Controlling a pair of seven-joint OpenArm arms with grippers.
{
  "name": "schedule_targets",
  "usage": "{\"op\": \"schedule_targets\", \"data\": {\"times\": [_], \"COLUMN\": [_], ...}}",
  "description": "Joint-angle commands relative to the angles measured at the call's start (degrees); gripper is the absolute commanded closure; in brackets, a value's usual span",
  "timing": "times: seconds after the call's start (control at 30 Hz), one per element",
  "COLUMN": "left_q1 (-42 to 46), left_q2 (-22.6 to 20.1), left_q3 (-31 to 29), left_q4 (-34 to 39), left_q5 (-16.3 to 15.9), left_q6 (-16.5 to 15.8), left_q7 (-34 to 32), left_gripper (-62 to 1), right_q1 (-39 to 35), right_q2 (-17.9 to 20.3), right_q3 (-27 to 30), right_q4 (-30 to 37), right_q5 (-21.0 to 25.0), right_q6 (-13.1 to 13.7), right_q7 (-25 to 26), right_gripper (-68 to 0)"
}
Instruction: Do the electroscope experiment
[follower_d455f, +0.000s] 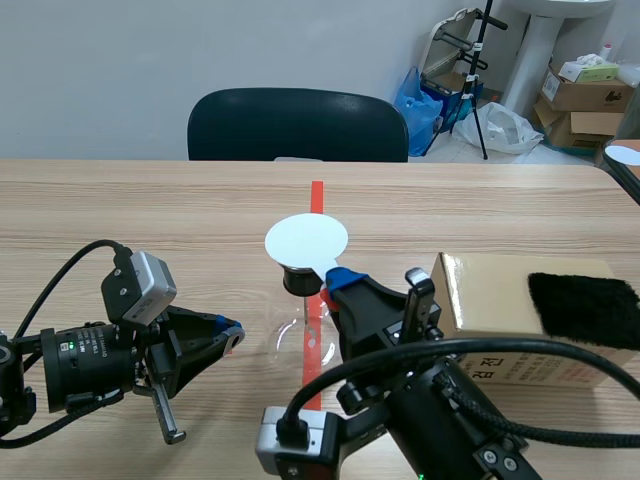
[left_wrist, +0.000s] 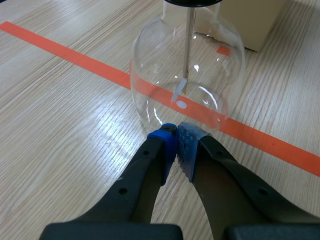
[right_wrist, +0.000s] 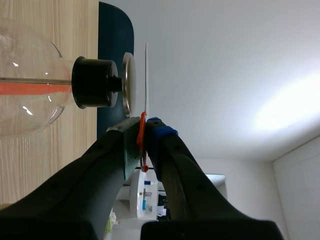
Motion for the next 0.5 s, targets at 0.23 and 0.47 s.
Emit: {"op": "schedule_targets", "data": {"times": [0.23, 0.47], "left_q1": [-0.3, -0.3], "left_q2": [0.3, 0.3], "left_q3": [-0.3, -0.3], "left_q4": [0.3, 0.3], "left_q5": [-0.6, -0.6], "left_q6": [-0.1, -0.1], "left_q7": [-0.8, -0.8], "left_gripper": [-3.1, -3.1], "right_q1": [0.7, 0.7], "right_q2": [0.3, 0.3], "right_q3": [0.5, 0.5], "right_q4": [1.1, 1.1], "right_q5": [0.0, 0.0], "right_q6": [-0.8, -0.8], "right_q7": [0.7, 0.7], "right_gripper": [-1.0, -1.0]}}
